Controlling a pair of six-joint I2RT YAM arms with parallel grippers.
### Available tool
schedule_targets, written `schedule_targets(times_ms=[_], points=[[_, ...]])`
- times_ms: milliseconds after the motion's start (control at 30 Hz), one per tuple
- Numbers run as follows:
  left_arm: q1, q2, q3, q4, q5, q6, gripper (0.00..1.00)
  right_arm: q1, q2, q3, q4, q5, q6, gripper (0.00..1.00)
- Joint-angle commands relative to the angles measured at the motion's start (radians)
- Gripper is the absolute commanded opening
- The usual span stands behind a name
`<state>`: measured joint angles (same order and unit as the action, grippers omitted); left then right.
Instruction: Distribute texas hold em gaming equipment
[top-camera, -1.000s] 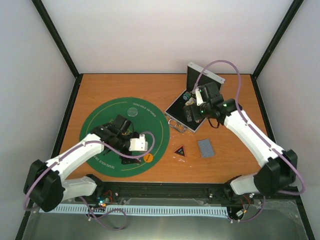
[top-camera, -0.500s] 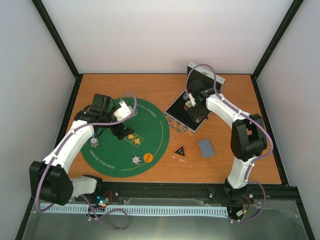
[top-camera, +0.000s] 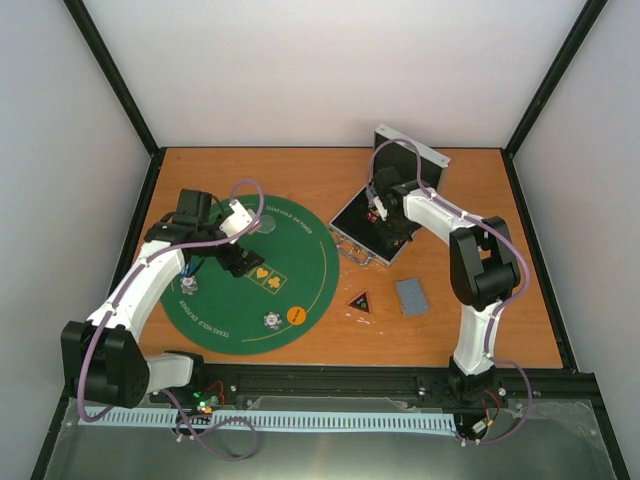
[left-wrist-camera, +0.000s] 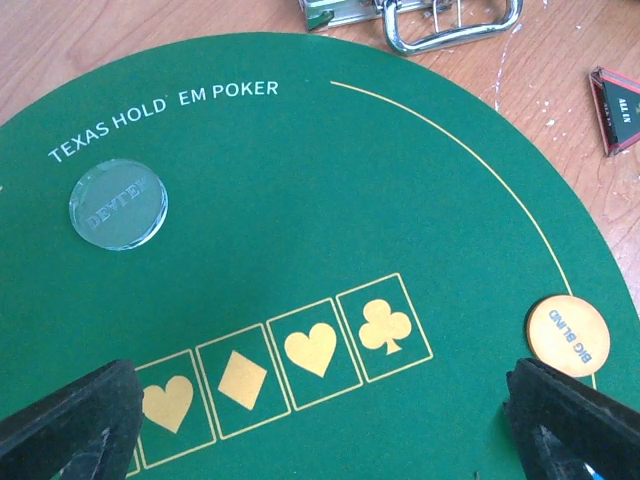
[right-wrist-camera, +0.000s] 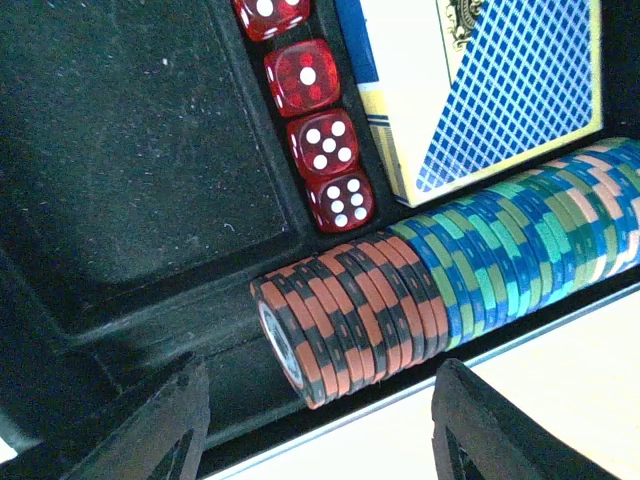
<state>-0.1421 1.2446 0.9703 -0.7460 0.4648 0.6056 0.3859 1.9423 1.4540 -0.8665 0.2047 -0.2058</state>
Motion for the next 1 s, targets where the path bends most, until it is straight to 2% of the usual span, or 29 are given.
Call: schedule_targets(times_ms=[0,233,500,800,967], points=[[0.009,0.021,0.011,0.027,0.020,-0.023,1.00,-0.002,0.048,0.008,0.016,0.048,-0.031,0.60],[0.009,0.032,0.011,0.020,0.020,-0.018,1.00,-0.001,0.077,0.012,0.024,0.016,-0.047,0.58],[0.009,0.050,0.013,0.023,0.027,-0.020,1.00,0.029,0.037,-0.045,0.038,-0.032,-0.066,0.52],[0.009,0.064,0.007,0.021,0.045,-0.014,1.00,0.050,0.006,-0.053,0.064,0.001,-0.080,0.50],[0.009,0.067,0.002,0.018,0.055,-0.012,1.00,0.049,-0.006,-0.048,0.079,0.078,-0.075,0.52]])
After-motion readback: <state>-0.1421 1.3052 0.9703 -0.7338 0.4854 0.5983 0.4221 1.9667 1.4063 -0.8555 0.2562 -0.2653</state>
